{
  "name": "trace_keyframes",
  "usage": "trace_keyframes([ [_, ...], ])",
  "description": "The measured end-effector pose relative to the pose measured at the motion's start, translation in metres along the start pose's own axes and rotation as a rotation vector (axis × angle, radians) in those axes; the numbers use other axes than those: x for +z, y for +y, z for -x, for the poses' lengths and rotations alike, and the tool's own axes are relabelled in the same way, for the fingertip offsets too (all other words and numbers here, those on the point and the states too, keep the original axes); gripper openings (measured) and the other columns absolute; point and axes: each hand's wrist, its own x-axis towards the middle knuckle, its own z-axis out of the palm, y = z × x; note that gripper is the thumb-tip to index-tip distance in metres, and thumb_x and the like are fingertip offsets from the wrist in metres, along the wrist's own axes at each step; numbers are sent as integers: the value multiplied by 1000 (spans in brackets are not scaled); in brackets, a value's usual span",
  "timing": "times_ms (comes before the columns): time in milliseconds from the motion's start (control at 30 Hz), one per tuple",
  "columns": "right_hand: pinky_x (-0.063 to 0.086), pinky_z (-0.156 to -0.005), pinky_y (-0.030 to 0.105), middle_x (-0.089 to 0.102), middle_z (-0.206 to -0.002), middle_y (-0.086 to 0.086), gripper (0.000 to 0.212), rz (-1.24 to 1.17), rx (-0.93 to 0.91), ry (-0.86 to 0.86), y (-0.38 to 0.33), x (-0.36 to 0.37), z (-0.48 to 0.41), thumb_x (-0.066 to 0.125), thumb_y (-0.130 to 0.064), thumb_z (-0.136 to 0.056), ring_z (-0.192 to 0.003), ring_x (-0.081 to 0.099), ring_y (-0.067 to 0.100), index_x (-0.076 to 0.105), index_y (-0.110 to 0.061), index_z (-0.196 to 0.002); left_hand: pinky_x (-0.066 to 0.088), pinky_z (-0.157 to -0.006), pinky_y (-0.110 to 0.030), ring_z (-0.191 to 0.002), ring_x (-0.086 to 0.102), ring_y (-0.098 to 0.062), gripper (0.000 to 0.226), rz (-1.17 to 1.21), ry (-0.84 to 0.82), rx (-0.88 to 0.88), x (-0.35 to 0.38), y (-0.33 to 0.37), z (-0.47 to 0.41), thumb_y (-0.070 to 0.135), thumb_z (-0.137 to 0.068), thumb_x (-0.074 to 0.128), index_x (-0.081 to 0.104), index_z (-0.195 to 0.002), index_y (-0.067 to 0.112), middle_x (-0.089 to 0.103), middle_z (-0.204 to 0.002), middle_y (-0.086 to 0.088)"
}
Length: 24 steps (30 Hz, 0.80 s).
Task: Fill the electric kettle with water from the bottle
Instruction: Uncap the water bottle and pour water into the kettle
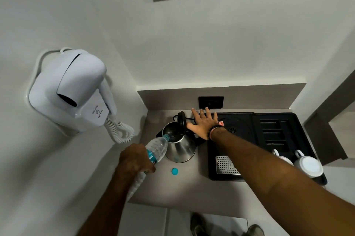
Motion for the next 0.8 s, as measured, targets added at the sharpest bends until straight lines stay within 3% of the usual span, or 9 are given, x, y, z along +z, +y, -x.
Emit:
trace_keyframes([
  [800,-4,-122,62,4,-171,13,119,-19,-3,-6,0,0,1,2,-92,-61,-156,-8,34,-2,-29,-161,54,-85,-32,-99,65,-18,81,66,8,6,1,-7,4,54,-56,89,58,-121,19,68,-112,0],
])
